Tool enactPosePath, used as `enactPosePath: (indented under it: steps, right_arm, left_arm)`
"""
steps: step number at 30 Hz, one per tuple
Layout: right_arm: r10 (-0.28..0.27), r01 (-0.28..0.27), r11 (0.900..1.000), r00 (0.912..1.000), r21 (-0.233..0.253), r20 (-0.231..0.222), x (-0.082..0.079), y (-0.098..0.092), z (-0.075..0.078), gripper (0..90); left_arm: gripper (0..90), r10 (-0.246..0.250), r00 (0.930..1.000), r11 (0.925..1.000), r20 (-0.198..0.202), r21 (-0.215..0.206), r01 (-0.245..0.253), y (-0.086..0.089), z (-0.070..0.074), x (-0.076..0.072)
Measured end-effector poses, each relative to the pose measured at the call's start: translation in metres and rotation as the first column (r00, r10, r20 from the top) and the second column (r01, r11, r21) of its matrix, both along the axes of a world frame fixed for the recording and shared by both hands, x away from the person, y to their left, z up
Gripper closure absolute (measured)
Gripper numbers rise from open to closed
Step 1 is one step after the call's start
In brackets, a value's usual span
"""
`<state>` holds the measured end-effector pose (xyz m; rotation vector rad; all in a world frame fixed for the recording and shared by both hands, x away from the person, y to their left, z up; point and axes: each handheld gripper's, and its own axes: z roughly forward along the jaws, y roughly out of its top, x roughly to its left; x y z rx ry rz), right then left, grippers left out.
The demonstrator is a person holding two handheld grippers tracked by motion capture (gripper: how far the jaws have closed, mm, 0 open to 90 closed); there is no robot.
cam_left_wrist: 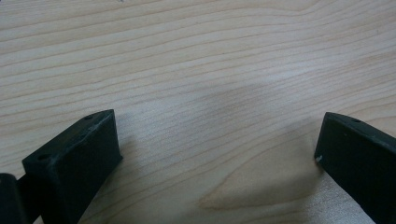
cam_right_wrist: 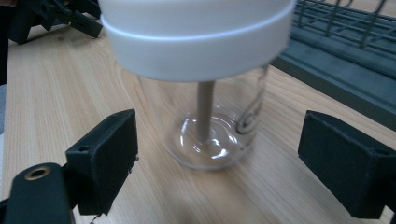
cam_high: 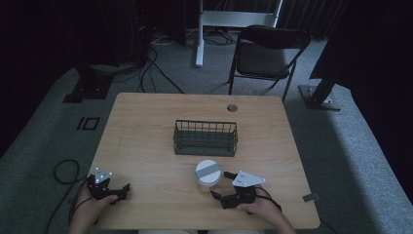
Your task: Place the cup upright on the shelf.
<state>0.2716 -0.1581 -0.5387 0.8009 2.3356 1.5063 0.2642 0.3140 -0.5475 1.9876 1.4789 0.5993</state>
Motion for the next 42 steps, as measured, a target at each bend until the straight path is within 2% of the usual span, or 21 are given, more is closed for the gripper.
enactPosePath:
  steps: [4,19,26,33,42]
  right_arm:
    - [-0.009,0.008,1.0,0.9999,0.005,0.012,0.001,0.007,-0.001,11.8]
    - [-0.017,0.017,1.0,0.9998,0.019,-0.008,0.008,0.026,-0.003,12.0]
    - [-0.026,0.026,1.0,0.9997,0.016,0.003,0.011,0.033,-0.003,16.5]
    - [-0.001,0.001,1.0,1.0,0.017,0.004,0.013,0.032,-0.002,18.0]
    - [0.033,-0.033,0.999,0.9985,-0.006,0.044,0.013,0.033,-0.002,18.6]
  left_arm:
    - [0.2,0.001,1.0,1.0,0.001,-0.001,-0.001,0.0,0.0,0.0]
    - [0.3,0.001,1.0,1.0,0.001,-0.001,-0.001,0.0,0.0,0.0]
    - [0.3,0.001,1.0,1.0,0.001,-0.001,-0.001,0.0,0.0,0.0]
    - [0.3,0.0,1.0,1.0,0.0,0.0,0.0,0.0,0.0,0.0]
    - [0.3,0.0,1.0,1.0,0.0,0.0,0.0,0.0,0.0,0.0]
